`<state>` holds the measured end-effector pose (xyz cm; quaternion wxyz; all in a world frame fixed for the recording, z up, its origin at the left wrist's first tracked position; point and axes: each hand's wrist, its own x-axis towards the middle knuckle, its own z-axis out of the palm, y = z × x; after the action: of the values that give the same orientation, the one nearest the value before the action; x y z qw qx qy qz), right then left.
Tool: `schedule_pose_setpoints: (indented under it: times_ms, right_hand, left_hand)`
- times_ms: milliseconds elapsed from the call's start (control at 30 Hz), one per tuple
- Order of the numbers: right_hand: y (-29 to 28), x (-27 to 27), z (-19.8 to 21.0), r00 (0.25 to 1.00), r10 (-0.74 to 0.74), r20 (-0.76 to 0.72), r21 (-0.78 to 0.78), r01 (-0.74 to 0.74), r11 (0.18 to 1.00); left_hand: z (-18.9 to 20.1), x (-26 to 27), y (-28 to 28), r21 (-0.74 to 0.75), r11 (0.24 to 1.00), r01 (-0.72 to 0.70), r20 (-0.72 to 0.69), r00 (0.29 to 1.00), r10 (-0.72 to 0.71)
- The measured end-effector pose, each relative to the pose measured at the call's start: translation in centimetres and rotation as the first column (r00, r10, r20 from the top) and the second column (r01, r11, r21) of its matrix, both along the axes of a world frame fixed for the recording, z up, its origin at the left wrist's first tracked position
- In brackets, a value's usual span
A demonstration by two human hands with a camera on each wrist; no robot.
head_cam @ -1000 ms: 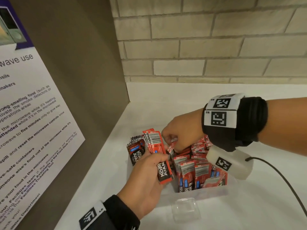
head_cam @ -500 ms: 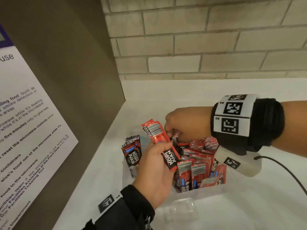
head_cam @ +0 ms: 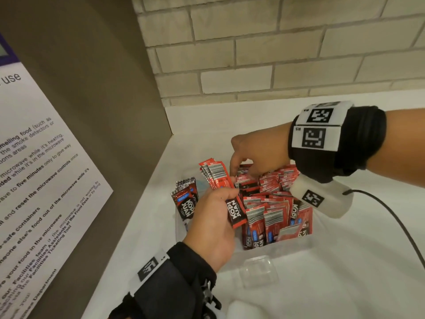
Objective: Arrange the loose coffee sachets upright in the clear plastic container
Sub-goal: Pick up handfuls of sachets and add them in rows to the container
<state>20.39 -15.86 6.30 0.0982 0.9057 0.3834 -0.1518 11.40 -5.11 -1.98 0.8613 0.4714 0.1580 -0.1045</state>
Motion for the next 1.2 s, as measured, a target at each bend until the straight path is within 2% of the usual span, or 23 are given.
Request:
schedule_pose_setpoints:
  times_ms: [167, 267, 500, 700, 767, 833, 867, 933, 967, 1000, 1033, 1067, 1167, 1200]
  right_hand:
    - [-0.4, 0.0, -0.1, 0.998, -0.052, -0.045, 0.008, 0.052, 0.999]
    - [-0.5, -0.3, -0.1, 0.996, -0.076, -0.036, -0.007, 0.076, 0.997]
    - [-0.9, -0.1, 0.4, 0.996, -0.079, -0.053, 0.089, 0.083, 0.993]
    - [-1.3, -0.4, 0.9, 0.992, -0.12, -0.049, 0.172, 0.127, 0.977]
    - [-1.7, -0.7, 1.3, 0.986, -0.164, -0.022, 0.244, 0.165, 0.956]
    - [-2.2, -1.1, 1.9, 0.965, -0.261, -0.022, 0.444, 0.243, 0.862]
    - [-2.4, -1.5, 2.2, 0.943, -0.324, -0.077, 0.576, 0.307, 0.758]
    - [-2.4, -2.8, 3.0, 0.865, -0.352, -0.358, 0.74, 0.493, 0.457]
    - [-2.1, -3.7, 3.3, 0.807, -0.293, -0.513, 0.737, 0.589, 0.332]
    - [-1.8, -4.7, 3.6, 0.743, -0.206, -0.636, 0.697, 0.669, 0.26]
    - [-1.2, -5.8, 3.6, 0.678, -0.125, -0.725, 0.64, 0.729, 0.243]
    - [-0.5, -6.9, 3.4, 0.611, -0.072, -0.788, 0.576, 0.774, 0.262]
    - [2.2, -10.1, 2.0, 0.424, -0.061, -0.903, 0.367, 0.839, 0.4]
    - [3.1, -10.9, 1.4, 0.392, -0.105, -0.914, 0.303, 0.831, 0.466]
  left_hand:
    - [0.2, -0.2, -0.1, 0.049, 0.998, -0.035, 0.017, 0.999, 0.034]
    - [0.2, -0.3, -0.1, 0.039, 0.999, -0.009, 0.015, 1.0, 0.009]
    - [0.3, -0.3, 0.6, 0.052, 0.999, -0.016, -0.008, 1.0, 0.016]
    - [2.1, -0.2, 2.1, 0.124, 0.991, -0.043, 0.095, 0.995, 0.031]
    - [3.2, -0.4, 3.3, 0.12, 0.991, -0.062, 0.178, 0.983, 0.04]
    - [4.4, -0.9, 4.8, 0.116, 0.989, -0.091, 0.274, 0.96, 0.056]
    - [5.0, -1.2, 5.6, 0.112, 0.987, -0.113, 0.317, 0.946, 0.072]
    - [5.9, -2.0, 7.4, 0.107, 0.984, -0.141, 0.384, 0.919, 0.09]
    - [6.4, -2.4, 8.4, 0.113, 0.983, -0.144, 0.418, 0.904, 0.084]
    - [6.8, -2.8, 9.4, 0.13, 0.981, -0.142, 0.452, 0.889, 0.069]
    - [7.3, -3.0, 10.3, 0.151, 0.978, -0.142, 0.481, 0.875, 0.053]
    - [7.6, -3.2, 11.1, 0.167, 0.975, -0.146, 0.501, 0.865, 0.043]
    - [8.8, -3.4, 12.8, 0.205, 0.964, -0.168, 0.529, 0.848, 0.036]
    - [9.3, -3.4, 13.0, 0.221, 0.96, -0.173, 0.534, 0.845, 0.029]
